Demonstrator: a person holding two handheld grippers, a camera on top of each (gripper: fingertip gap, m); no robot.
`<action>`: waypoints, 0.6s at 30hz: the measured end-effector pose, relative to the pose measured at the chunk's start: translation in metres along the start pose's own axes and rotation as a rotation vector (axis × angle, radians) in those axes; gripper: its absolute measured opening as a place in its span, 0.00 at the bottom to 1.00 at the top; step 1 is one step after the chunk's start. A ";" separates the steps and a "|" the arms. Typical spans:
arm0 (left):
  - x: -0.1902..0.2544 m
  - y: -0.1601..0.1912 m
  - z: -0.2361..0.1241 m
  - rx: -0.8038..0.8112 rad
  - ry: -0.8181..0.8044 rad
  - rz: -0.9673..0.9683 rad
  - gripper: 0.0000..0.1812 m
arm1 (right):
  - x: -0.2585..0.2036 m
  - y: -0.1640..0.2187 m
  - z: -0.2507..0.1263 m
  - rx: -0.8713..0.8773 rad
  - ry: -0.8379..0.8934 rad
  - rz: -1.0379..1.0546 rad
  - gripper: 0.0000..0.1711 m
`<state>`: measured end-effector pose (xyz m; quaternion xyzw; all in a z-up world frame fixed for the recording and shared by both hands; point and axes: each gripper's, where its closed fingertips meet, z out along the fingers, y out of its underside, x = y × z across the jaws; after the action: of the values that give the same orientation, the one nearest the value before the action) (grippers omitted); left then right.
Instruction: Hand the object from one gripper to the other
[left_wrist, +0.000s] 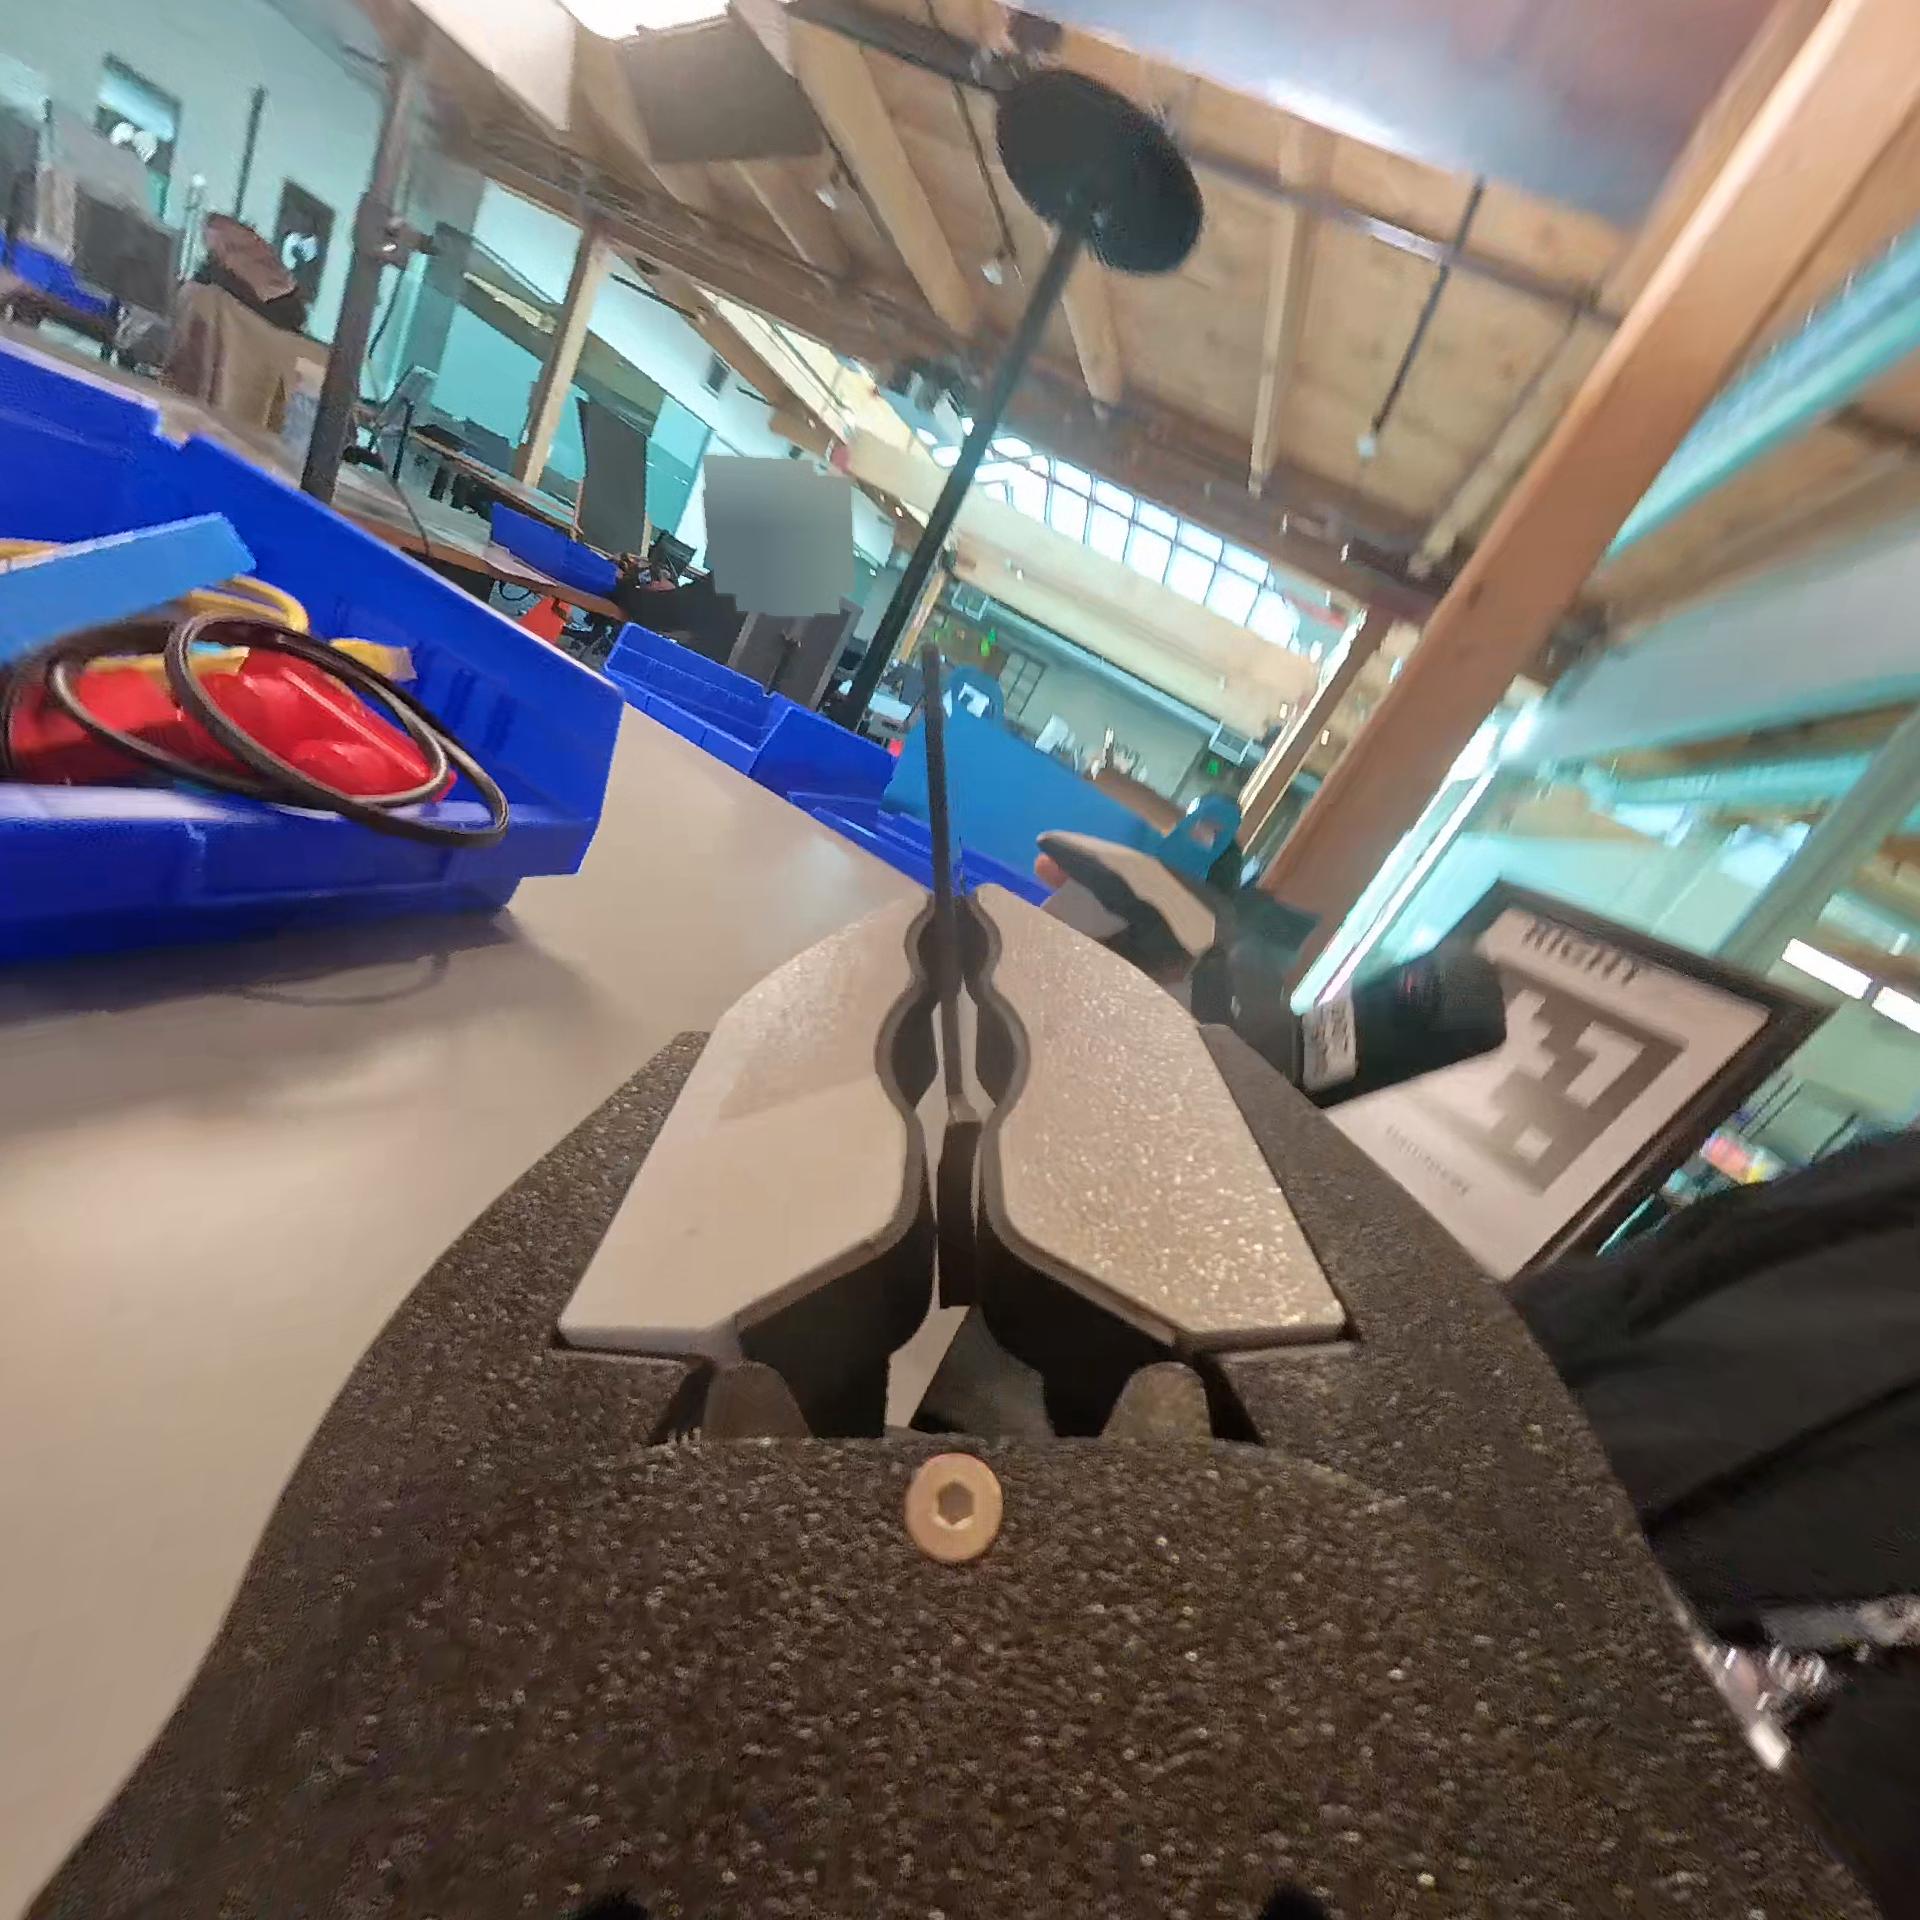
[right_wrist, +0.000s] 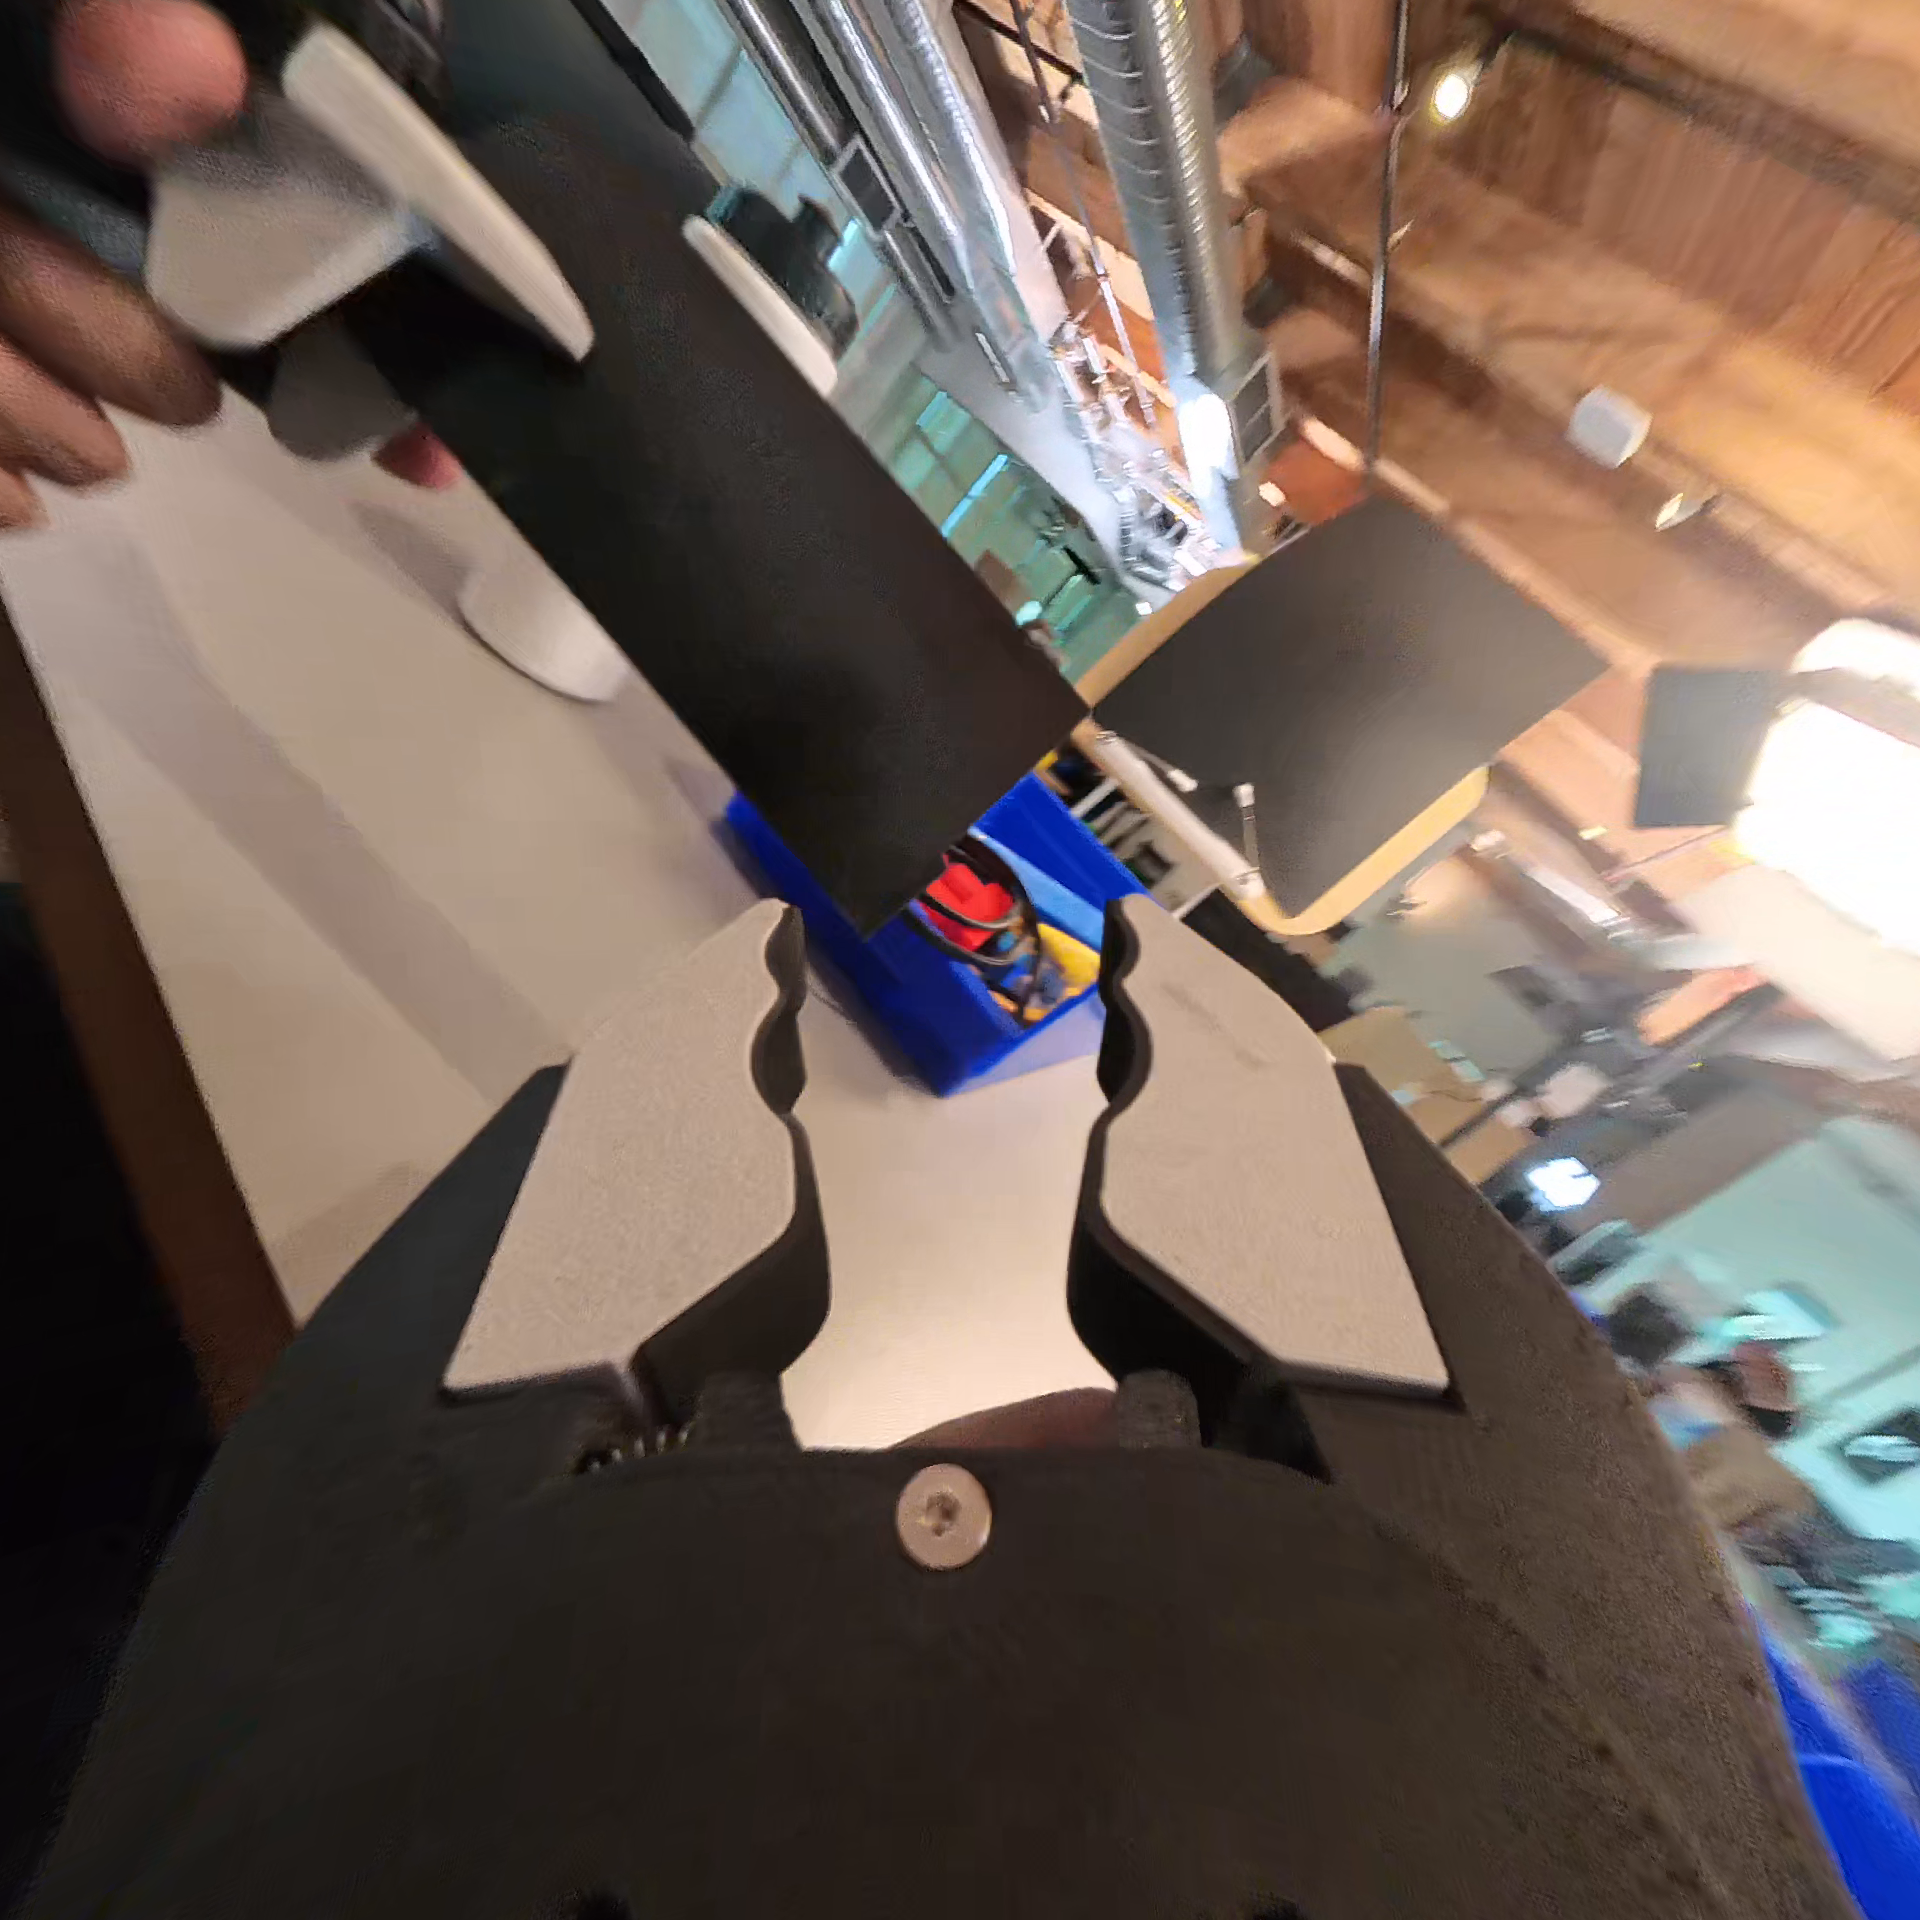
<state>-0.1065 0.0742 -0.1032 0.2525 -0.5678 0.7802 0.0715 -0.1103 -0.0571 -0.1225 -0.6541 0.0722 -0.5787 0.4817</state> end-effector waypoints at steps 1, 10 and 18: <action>-0.004 0.000 0.002 0.024 -0.013 -0.059 0.02 | -0.002 0.000 0.002 -0.003 0.029 -0.060 0.33; -0.006 0.029 0.030 0.108 -0.026 -0.437 0.01 | -0.012 0.007 0.016 -0.121 0.287 -0.436 0.36; 0.046 0.033 0.048 0.021 0.174 -0.199 0.45 | 0.008 0.024 0.014 -0.191 0.261 -0.126 0.04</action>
<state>-0.1440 0.0106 -0.0981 0.2397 -0.5235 0.7940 0.1950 -0.0850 -0.0675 -0.1327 -0.6196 0.1478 -0.6781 0.3667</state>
